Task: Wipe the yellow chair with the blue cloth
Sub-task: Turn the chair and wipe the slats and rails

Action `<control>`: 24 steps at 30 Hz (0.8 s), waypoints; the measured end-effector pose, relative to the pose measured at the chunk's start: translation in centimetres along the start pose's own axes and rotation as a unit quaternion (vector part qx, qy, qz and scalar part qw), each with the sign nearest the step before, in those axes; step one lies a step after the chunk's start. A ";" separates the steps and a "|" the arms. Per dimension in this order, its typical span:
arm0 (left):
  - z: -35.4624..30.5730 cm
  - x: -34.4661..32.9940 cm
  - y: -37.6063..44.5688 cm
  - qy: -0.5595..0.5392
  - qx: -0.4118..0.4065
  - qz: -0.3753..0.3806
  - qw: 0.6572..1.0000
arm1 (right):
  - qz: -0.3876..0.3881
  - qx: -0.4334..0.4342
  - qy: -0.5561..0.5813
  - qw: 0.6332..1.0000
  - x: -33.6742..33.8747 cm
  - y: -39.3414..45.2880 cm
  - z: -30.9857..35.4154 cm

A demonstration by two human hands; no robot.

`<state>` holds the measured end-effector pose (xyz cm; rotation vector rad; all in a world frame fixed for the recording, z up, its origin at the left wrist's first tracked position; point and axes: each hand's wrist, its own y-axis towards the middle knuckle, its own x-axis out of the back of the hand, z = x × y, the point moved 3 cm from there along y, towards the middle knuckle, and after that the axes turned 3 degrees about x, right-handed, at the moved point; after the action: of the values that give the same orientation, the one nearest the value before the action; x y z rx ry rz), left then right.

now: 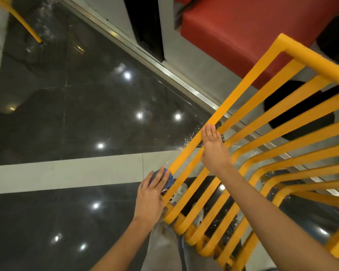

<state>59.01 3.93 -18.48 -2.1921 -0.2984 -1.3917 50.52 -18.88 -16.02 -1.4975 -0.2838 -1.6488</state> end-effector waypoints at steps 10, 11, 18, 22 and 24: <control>-4.6 0.7 3.9 0.010 -0.002 -0.026 1.000 | 0.015 -0.010 -0.057 0.998 0.2 0.1 0.3; -3.5 0.6 2.7 0.005 -0.002 -0.029 1.000 | 0.014 -0.007 -0.057 0.998 0.3 0.1 0.3; 4.4 -2.3 -7.5 -0.088 0.029 -0.055 0.994 | 0.033 -0.012 -0.052 0.998 0.5 0.0 0.9; 3.3 -1.6 -6.4 -0.111 0.024 -0.073 0.991 | 0.036 -0.023 -0.053 0.998 0.8 0.0 1.2; 1.8 -1.0 -4.3 -0.094 0.003 -0.083 0.992 | 0.032 -0.028 -0.052 0.998 0.8 -0.1 1.2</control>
<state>58.06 8.57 -18.68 -2.3419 -0.5646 -1.2656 51.39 -18.37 -14.96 -1.6211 -0.2439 -1.5427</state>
